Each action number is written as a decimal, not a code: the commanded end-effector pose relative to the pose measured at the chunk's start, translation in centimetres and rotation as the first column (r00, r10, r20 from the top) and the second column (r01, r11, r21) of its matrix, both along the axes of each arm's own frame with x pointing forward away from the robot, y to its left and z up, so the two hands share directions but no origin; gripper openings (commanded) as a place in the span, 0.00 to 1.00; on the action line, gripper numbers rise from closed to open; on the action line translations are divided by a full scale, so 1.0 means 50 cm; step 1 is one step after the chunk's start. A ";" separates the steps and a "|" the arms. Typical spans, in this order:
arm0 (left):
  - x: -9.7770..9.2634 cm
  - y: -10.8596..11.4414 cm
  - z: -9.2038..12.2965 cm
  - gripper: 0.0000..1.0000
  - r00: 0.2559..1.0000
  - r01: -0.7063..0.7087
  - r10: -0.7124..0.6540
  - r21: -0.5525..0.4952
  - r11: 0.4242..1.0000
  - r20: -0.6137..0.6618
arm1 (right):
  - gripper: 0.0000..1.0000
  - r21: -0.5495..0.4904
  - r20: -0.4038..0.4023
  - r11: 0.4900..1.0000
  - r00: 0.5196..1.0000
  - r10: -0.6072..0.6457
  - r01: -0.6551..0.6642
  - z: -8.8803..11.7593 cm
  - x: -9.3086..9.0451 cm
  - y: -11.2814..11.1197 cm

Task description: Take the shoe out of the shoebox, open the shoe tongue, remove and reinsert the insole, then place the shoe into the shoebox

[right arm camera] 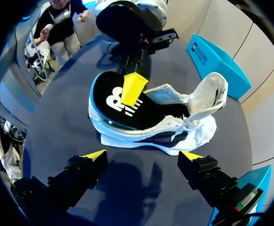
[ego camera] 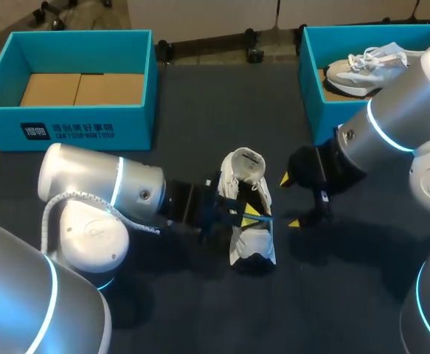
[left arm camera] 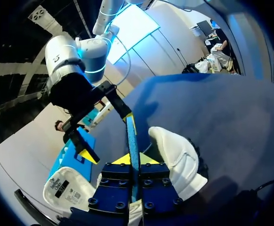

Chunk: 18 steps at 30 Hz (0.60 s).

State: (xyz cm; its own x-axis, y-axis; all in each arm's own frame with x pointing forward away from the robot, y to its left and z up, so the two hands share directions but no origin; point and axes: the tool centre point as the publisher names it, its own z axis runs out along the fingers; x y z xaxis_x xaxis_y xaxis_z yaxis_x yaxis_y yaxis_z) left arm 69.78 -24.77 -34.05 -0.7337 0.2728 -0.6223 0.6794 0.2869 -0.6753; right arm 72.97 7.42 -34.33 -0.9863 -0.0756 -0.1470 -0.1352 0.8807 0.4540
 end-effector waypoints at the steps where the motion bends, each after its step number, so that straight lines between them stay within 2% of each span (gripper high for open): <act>1: 0.015 -0.001 -0.018 0.00 1.000 0.015 -0.015 0.008 1.000 0.016 | 1.00 -0.002 0.001 1.000 1.000 -0.003 0.003 -0.001 -0.002 0.002; 7: 0.033 -0.003 -0.042 0.00 0.998 0.024 -0.025 0.015 1.000 0.058 | 1.00 -0.003 0.002 1.000 1.000 -0.001 0.001 -0.001 -0.002 0.003; 12: 0.039 0.002 -0.044 0.00 0.998 0.003 -0.004 0.020 1.000 0.067 | 1.00 -0.005 -0.002 1.000 1.000 0.001 -0.001 -0.002 -0.002 0.003; 13: 0.037 0.003 -0.039 0.28 0.998 -0.001 0.000 0.015 1.000 0.069 | 1.00 -0.005 -0.002 1.000 1.000 0.001 -0.001 -0.002 -0.002 0.003; 14: 0.034 0.005 -0.032 0.65 0.998 -0.002 0.001 0.012 1.000 0.068 | 1.00 -0.006 -0.003 1.000 1.000 0.001 -0.001 -0.002 -0.002 0.003; 15: 0.031 0.006 -0.025 0.78 0.998 -0.005 0.005 0.001 1.000 0.065 | 1.00 -0.005 -0.003 1.000 1.000 0.001 -0.001 -0.002 -0.002 0.002; 16: 0.026 0.007 -0.013 0.84 0.998 -0.004 0.005 -0.014 1.000 0.065 | 1.00 -0.005 -0.001 1.000 1.000 0.000 0.000 -0.001 -0.002 0.001; 17: 0.024 0.008 -0.008 0.82 0.998 -0.003 0.004 -0.016 1.000 0.064 | 1.00 -0.004 -0.001 1.000 1.000 -0.001 0.001 -0.001 -0.002 0.001; 18: 0.020 0.009 0.002 0.69 0.998 -0.001 0.003 -0.024 1.000 0.063 | 1.00 -0.004 0.001 1.000 1.000 -0.001 0.001 0.000 -0.001 0.001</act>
State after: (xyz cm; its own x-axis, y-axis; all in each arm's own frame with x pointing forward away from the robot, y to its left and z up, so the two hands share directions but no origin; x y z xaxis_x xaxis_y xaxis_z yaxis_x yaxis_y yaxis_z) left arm 71.54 -25.06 -34.61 -0.6955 0.2647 -0.6681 0.7184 0.2753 -0.6388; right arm 72.98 7.45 -34.39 -0.9864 -0.0761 -0.1458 -0.1349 0.8817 0.4521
